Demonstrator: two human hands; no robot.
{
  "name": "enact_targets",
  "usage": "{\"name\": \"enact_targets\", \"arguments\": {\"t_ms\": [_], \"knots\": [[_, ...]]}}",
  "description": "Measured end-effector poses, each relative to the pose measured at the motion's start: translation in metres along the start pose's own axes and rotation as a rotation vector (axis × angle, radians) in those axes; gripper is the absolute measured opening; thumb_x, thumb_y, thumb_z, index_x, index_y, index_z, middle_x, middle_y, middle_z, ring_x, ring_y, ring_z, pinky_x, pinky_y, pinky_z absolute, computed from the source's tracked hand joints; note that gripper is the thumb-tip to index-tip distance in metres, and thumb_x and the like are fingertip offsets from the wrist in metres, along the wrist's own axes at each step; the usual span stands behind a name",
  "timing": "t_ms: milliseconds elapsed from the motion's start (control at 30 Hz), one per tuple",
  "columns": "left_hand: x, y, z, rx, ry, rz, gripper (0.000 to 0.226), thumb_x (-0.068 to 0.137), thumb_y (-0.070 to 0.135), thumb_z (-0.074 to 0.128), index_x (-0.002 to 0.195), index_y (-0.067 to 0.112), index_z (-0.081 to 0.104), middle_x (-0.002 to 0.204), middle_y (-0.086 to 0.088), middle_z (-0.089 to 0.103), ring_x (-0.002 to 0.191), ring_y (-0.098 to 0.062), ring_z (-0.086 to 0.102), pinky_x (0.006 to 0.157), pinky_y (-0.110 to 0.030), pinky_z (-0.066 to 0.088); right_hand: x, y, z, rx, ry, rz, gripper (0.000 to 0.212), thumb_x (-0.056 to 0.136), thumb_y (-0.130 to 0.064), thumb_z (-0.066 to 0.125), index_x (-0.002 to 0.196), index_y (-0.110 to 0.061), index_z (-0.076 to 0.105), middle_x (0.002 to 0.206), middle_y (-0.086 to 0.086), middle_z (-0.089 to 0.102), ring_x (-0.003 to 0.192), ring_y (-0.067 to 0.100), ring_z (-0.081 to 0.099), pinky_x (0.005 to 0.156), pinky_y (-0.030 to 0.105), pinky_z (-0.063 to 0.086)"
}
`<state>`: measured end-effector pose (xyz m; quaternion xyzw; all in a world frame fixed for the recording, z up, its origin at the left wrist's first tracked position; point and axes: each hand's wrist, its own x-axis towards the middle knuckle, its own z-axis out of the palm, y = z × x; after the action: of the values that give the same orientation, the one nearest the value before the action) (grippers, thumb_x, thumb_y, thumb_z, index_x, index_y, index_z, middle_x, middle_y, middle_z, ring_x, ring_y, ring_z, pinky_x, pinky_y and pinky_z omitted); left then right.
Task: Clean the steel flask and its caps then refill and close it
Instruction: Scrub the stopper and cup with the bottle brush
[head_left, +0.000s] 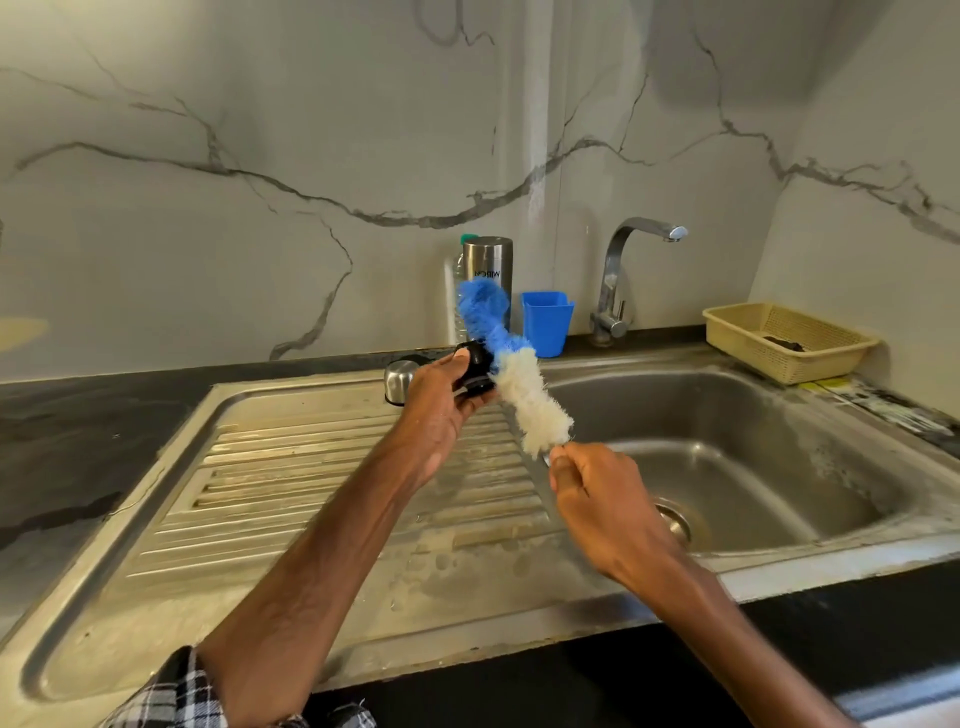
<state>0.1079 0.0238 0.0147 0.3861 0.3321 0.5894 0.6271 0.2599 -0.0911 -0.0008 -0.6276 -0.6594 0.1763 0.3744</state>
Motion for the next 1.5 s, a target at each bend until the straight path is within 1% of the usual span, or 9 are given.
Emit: {"name": "enact_targets", "arguments": {"t_ms": [233, 367, 567, 700, 900, 1100, 1300, 1400, 1500], "knots": [[0.0, 0.001, -0.002, -0.005, -0.012, 0.061, 0.043, 0.094, 0.009, 0.068, 0.134, -0.004, 0.056, 0.128, -0.019, 0.067, 0.09, -0.014, 0.075, 0.078, -0.026, 0.061, 0.0, -0.003, 0.005, 0.013, -0.002, -0.032, 0.044, 0.103, -0.015, 0.04, 0.061, -0.021, 0.049, 0.055, -0.006, 0.05, 0.04, 0.005, 0.04, 0.039, 0.02, 0.033], [-0.008, -0.002, -0.001, 0.017, -0.109, -0.031, 0.037, 0.097, 0.01, 0.064, 0.13, -0.006, 0.058, 0.122, -0.023, 0.07, 0.1, -0.03, 0.072, 0.09, -0.034, 0.059, 0.01, -0.006, -0.005, 0.05, 0.068, -0.036, 0.044, 0.101, -0.01, 0.043, 0.058, -0.019, 0.045, 0.051, -0.007, 0.046, 0.041, 0.004, 0.041, 0.04, 0.017, 0.032], [-0.005, 0.002, -0.004, -0.031, -0.065, -0.022, 0.032, 0.101, 0.011, 0.057, 0.131, 0.0, 0.059, 0.121, -0.023, 0.068, 0.091, -0.028, 0.073, 0.076, -0.031, 0.062, 0.001, -0.001, -0.003, 0.014, 0.004, -0.04, 0.042, 0.1, -0.011, 0.04, 0.059, -0.017, 0.046, 0.051, -0.008, 0.044, 0.038, 0.005, 0.036, 0.038, 0.018, 0.028], [-0.012, -0.001, 0.004, -0.068, -0.122, -0.021, 0.034, 0.105, 0.011, 0.05, 0.137, 0.002, 0.055, 0.128, -0.025, 0.065, 0.104, -0.036, 0.07, 0.075, -0.033, 0.062, 0.014, 0.001, -0.009, 0.035, 0.067, -0.014, 0.044, 0.101, -0.009, 0.04, 0.057, -0.013, 0.046, 0.051, -0.006, 0.046, 0.039, 0.004, 0.04, 0.038, 0.017, 0.031], [-0.009, -0.002, 0.004, -0.03, -0.063, 0.014, 0.035, 0.103, 0.013, 0.055, 0.134, -0.001, 0.055, 0.132, -0.022, 0.063, 0.113, -0.027, 0.067, 0.086, -0.035, 0.062, 0.005, 0.01, 0.001, -0.013, 0.024, 0.008, 0.043, 0.101, -0.011, 0.04, 0.059, -0.013, 0.049, 0.054, -0.004, 0.049, 0.04, 0.003, 0.042, 0.039, 0.017, 0.031], [-0.004, -0.003, -0.001, 0.004, -0.029, 0.07, 0.036, 0.099, 0.013, 0.062, 0.133, 0.003, 0.058, 0.115, -0.011, 0.074, 0.096, -0.016, 0.075, 0.078, -0.027, 0.061, -0.001, -0.003, 0.007, 0.004, -0.018, -0.014, 0.044, 0.103, -0.016, 0.039, 0.062, -0.019, 0.052, 0.06, -0.001, 0.056, 0.041, 0.005, 0.04, 0.039, 0.02, 0.032], [-0.01, -0.001, 0.003, -0.041, -0.123, -0.002, 0.038, 0.098, 0.017, 0.064, 0.131, 0.0, 0.061, 0.124, -0.02, 0.07, 0.111, -0.03, 0.071, 0.09, -0.037, 0.061, 0.018, -0.004, -0.004, 0.017, 0.07, -0.019, 0.046, 0.1, -0.008, 0.04, 0.055, -0.017, 0.042, 0.05, -0.006, 0.044, 0.039, 0.004, 0.04, 0.039, 0.017, 0.032], [-0.005, 0.004, -0.004, -0.069, -0.108, 0.005, 0.038, 0.1, 0.017, 0.061, 0.134, 0.0, 0.059, 0.126, -0.021, 0.069, 0.111, -0.03, 0.071, 0.089, -0.04, 0.061, 0.002, 0.001, -0.001, -0.007, 0.008, -0.025, 0.043, 0.101, -0.009, 0.04, 0.058, -0.015, 0.045, 0.051, -0.008, 0.044, 0.041, 0.004, 0.039, 0.04, 0.016, 0.031], [-0.008, -0.001, -0.004, -0.029, -0.155, -0.048, 0.038, 0.102, 0.016, 0.058, 0.138, 0.005, 0.056, 0.128, -0.025, 0.067, 0.116, -0.04, 0.067, 0.096, -0.047, 0.058, 0.01, 0.001, -0.008, 0.024, 0.048, -0.014, 0.043, 0.101, -0.009, 0.04, 0.059, -0.015, 0.047, 0.052, -0.006, 0.045, 0.041, 0.002, 0.041, 0.039, 0.015, 0.031]]}}
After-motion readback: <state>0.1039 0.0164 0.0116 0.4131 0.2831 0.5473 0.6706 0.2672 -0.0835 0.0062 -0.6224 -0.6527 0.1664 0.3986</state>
